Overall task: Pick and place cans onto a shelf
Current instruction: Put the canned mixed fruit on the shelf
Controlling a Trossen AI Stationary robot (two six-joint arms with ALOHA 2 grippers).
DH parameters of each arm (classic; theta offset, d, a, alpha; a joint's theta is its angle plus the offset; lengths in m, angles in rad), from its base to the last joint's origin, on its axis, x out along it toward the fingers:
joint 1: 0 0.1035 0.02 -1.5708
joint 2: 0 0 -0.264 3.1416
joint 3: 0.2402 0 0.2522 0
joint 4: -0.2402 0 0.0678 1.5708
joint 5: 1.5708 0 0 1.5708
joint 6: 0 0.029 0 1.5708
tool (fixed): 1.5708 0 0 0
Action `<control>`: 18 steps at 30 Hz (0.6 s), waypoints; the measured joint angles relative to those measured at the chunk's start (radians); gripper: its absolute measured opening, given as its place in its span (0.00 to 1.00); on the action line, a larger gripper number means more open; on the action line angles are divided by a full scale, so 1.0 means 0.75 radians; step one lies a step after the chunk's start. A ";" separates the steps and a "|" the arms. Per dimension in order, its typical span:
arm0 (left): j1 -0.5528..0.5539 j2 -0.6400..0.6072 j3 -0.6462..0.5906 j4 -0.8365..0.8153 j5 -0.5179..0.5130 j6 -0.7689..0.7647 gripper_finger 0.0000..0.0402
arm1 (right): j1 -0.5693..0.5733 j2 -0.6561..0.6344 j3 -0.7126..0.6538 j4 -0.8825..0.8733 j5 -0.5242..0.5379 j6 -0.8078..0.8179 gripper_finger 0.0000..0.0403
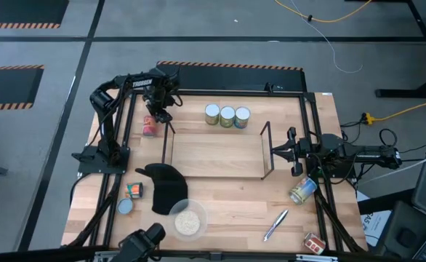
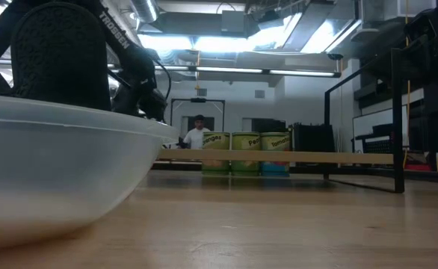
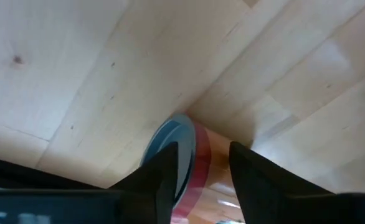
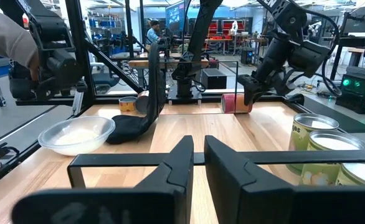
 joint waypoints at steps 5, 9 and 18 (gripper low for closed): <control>0.000 0.000 -0.012 -0.001 0.000 0.001 0.24 | 0.000 0.000 0.000 0.000 0.000 -0.001 0.11; 0.000 0.000 -0.012 -0.004 0.000 0.001 0.16 | 0.000 0.000 0.000 0.000 0.000 -0.001 0.11; 0.000 0.000 -0.012 -0.059 -0.001 -0.006 0.02 | 0.000 0.000 0.000 0.000 0.000 -0.001 0.11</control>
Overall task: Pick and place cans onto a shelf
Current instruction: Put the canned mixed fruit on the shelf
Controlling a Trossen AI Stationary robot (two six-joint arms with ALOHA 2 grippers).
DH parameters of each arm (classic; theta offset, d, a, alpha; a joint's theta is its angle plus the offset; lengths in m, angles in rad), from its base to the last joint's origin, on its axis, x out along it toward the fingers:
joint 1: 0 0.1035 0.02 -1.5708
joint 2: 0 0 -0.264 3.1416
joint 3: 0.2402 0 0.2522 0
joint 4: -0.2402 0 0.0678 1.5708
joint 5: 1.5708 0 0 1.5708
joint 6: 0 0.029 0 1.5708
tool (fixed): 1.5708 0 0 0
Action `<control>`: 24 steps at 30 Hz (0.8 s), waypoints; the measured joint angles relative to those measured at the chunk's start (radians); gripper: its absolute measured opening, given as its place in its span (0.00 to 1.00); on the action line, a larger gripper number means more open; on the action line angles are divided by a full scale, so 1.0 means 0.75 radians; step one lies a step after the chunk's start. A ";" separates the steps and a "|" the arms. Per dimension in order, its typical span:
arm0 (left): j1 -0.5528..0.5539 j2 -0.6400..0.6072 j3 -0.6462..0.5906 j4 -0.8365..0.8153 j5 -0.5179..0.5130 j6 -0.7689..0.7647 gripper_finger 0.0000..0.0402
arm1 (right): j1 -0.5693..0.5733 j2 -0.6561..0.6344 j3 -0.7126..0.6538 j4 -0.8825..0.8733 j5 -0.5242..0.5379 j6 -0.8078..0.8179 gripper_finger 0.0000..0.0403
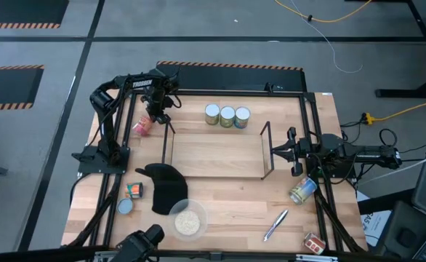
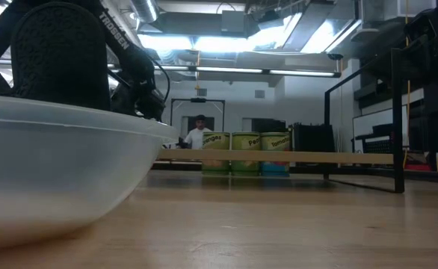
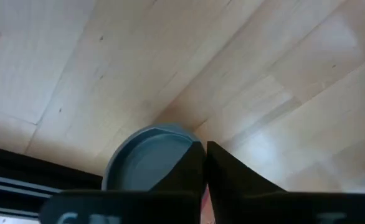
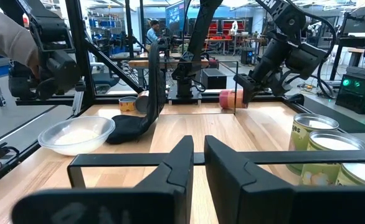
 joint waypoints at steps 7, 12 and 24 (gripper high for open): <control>-0.013 0.001 0.015 -0.004 0.001 -0.036 0.01 | 0.000 0.000 0.000 0.000 0.000 -0.001 0.11; -0.037 0.001 0.102 -0.005 0.001 -0.037 0.01 | 0.000 0.000 0.000 0.000 0.000 -0.001 0.11; -0.096 0.001 0.513 0.016 0.001 -0.041 0.00 | 0.000 0.000 0.000 0.000 0.000 -0.001 0.11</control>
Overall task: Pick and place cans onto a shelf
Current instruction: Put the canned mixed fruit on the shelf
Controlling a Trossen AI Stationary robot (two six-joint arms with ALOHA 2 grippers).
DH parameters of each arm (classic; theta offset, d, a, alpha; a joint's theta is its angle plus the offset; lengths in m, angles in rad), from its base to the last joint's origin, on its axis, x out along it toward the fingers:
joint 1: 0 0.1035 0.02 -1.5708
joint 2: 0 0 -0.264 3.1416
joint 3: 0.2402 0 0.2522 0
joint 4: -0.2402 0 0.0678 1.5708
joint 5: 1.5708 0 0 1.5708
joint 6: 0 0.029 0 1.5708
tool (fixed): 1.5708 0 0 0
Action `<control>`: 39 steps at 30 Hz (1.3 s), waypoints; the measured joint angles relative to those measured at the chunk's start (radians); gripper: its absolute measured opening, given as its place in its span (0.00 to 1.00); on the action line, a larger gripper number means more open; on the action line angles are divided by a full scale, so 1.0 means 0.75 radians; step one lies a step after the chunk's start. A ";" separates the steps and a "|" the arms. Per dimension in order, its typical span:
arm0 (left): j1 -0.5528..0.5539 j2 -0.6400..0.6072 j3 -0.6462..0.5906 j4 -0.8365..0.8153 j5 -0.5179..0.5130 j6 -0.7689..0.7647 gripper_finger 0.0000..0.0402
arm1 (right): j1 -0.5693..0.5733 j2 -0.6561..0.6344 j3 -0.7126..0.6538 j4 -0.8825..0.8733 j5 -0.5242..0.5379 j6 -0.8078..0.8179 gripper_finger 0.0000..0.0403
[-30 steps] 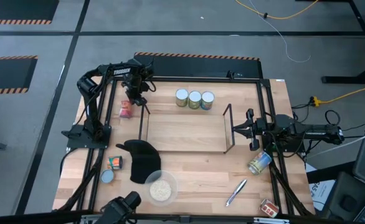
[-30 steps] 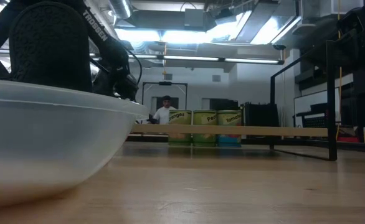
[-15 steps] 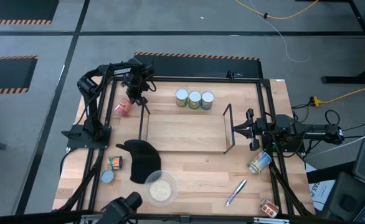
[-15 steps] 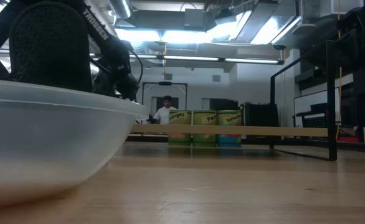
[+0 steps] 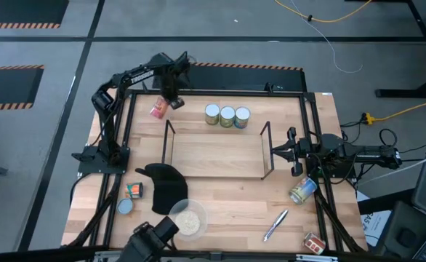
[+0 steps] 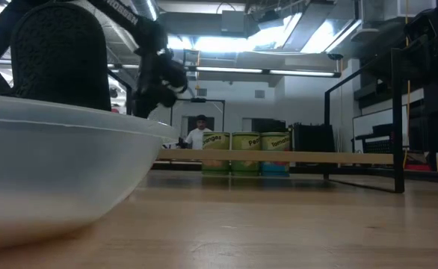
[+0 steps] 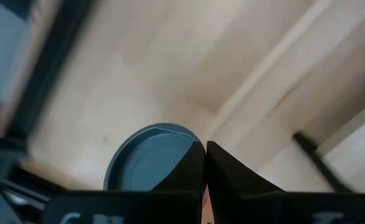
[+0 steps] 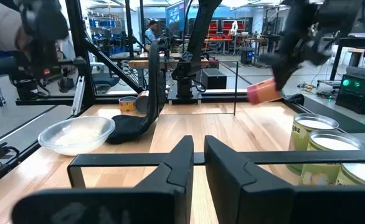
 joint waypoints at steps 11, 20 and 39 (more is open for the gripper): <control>-0.139 0.000 0.346 0.054 -0.002 -0.106 0.00 | 0.000 0.000 0.000 0.000 0.000 0.000 0.11; -0.428 0.000 0.419 0.073 -0.096 -0.278 0.00 | 0.000 0.000 0.000 0.000 0.000 0.006 0.11; -1.223 0.000 0.391 0.094 -0.752 -1.139 0.00 | 0.000 -0.001 0.000 0.000 0.000 0.005 0.11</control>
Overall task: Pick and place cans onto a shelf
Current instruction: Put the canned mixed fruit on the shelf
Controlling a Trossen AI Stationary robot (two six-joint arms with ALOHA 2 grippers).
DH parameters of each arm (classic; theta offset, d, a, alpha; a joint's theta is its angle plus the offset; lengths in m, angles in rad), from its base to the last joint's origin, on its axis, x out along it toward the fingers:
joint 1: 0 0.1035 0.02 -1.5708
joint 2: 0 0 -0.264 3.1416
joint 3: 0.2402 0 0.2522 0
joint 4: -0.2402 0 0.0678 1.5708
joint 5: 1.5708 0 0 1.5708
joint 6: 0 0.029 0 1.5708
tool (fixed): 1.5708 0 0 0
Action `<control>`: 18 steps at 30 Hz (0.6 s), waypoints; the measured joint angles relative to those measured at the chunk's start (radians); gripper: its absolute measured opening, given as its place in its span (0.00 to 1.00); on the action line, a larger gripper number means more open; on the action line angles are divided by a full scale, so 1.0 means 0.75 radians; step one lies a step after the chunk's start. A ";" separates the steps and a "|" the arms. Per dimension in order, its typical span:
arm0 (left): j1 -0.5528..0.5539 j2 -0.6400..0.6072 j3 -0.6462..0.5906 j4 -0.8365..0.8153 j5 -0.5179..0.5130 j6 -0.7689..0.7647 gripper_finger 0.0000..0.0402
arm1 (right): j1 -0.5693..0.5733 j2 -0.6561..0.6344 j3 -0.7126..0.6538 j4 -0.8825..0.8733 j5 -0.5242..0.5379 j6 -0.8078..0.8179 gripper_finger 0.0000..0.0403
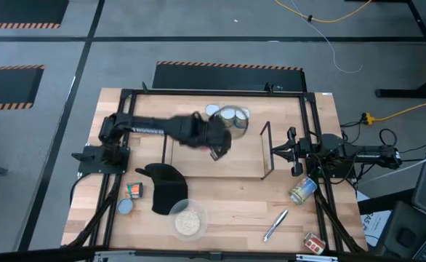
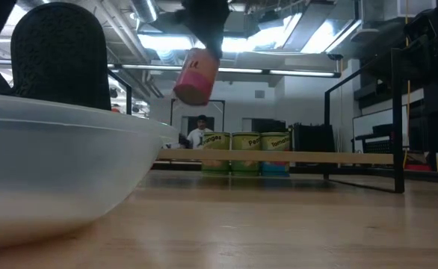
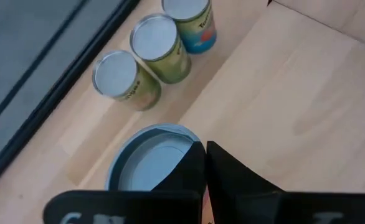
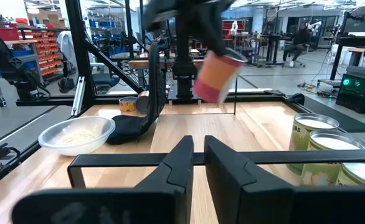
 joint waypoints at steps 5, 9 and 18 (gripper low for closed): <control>-0.148 0.000 -0.082 -0.015 -0.160 -0.298 0.00 | 0.000 0.001 0.000 0.000 0.000 0.000 0.11; -0.208 0.000 -0.181 -0.025 -0.235 -0.516 0.00 | 0.001 0.001 0.000 0.000 0.000 0.000 0.11; -0.274 0.000 -0.447 -0.042 -0.321 -0.952 0.00 | 0.000 0.000 0.000 0.000 0.000 0.000 0.11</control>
